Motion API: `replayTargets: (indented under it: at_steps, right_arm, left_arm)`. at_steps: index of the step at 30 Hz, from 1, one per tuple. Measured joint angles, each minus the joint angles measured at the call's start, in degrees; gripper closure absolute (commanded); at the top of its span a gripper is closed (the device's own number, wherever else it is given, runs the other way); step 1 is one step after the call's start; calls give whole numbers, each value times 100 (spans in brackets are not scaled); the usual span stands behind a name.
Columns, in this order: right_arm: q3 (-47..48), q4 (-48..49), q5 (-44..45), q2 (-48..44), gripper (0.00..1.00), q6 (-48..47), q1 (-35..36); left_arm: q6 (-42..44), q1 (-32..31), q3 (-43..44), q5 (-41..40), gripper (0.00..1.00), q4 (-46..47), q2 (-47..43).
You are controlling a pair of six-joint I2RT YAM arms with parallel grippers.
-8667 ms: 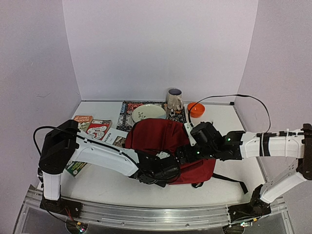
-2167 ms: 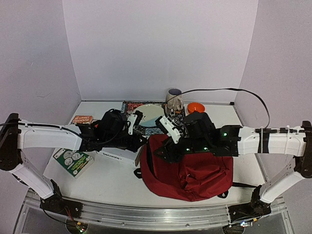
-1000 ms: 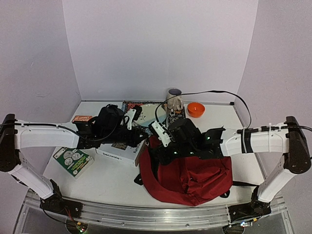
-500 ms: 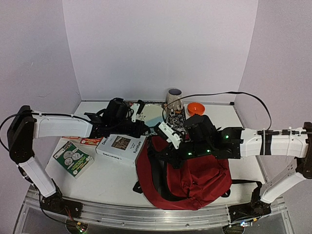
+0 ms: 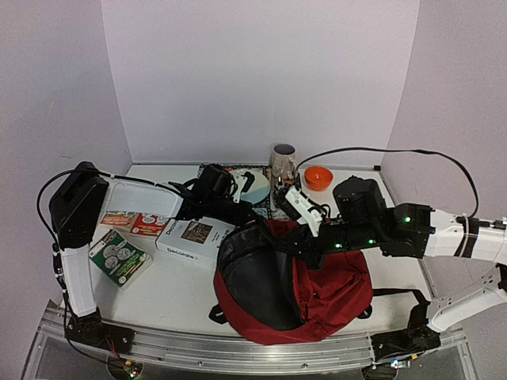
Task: Pack the student bag
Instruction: Unzip the largest pocket of the student bag.
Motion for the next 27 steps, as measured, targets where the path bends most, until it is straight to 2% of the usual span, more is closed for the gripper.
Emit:
replayTargets:
  at_steps: [5, 11, 13, 16, 20, 27]
  right_arm:
    - [-10, -134, 221, -371, 100, -78, -2]
    - [-10, -208, 636, -334, 100, -71, 0]
    - [-3, -153, 794, -211, 100, -35, -2]
    - [29, -101, 982, 30, 100, 70, -108]
    - [118, -95, 1065, 285, 100, 272, -503]
    - [358, -96, 1218, 487, 100, 541, -973]
  left_arm:
    - [12, 30, 343, 118, 100, 62, 471]
    - [93, 57, 692, 146, 100, 77, 779]
    - [108, 104, 705, 103, 94, 71, 779]
    - [122, 188, 678, -27, 78, 49, 713]
    - [146, 285, 358, -380, 60, 31, 188]
    - [43, 326, -445, -837, 49, -3, -1209]
